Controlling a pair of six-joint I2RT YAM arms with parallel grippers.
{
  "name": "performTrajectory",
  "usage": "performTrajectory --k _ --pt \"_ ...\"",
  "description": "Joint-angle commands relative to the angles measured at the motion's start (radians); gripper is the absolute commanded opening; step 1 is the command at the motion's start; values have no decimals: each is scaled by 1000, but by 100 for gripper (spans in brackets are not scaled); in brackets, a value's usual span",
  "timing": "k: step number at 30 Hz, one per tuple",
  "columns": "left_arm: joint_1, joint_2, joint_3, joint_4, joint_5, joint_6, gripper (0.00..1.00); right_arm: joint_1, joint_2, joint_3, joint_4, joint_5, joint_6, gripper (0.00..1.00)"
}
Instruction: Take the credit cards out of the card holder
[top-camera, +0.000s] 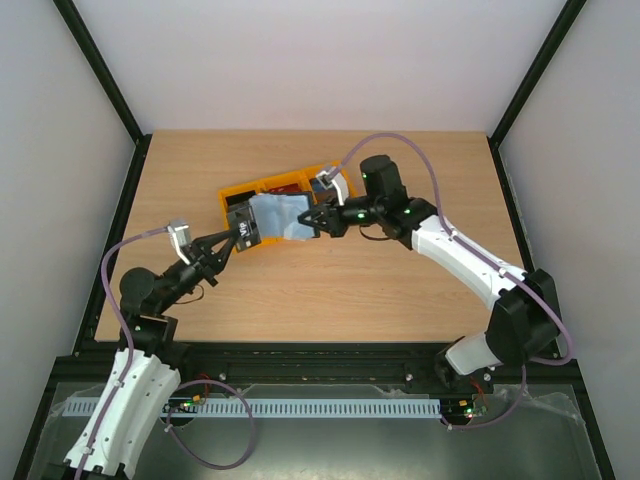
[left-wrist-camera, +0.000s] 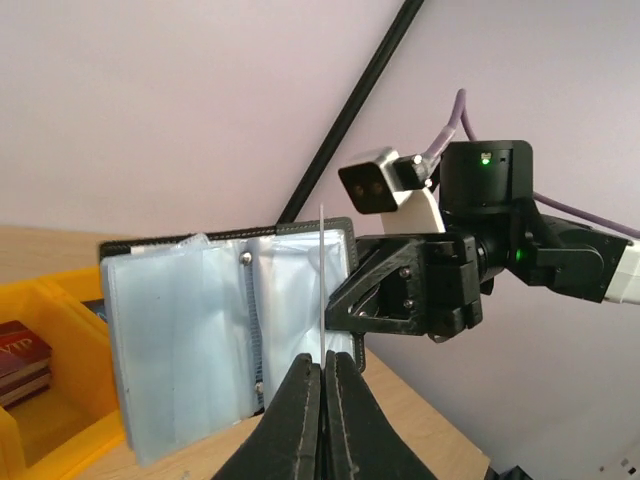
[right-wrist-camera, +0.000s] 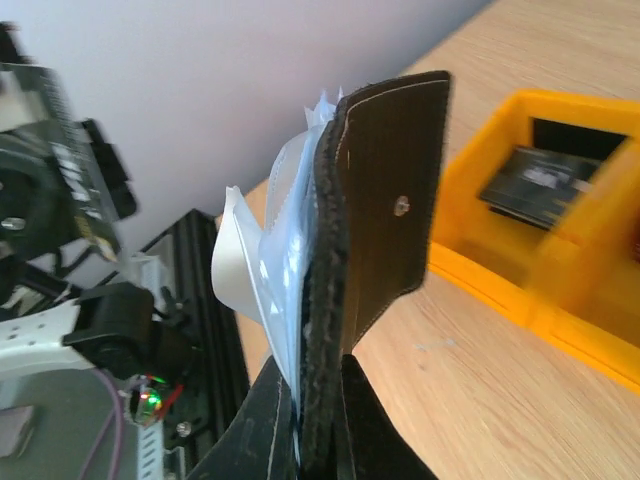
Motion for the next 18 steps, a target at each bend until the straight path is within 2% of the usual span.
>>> performTrajectory --k 1,6,8,10,14,18 --pt "7 -16 29 -18 -7 50 2 -30 -55 -35 -33 21 5 2" --pt "10 -20 55 -60 -40 100 2 -32 -4 -50 -142 156 53 2" --pt "13 -17 65 -66 -14 161 3 -14 61 -67 -208 120 63 2" --pt "13 -16 69 -94 74 286 3 47 97 -113 -213 120 64 1" --pt "13 -14 90 -273 117 494 2 124 157 -197 -145 -32 97 2" --pt "12 -13 99 -279 172 488 2 117 220 -212 -194 -18 96 2"
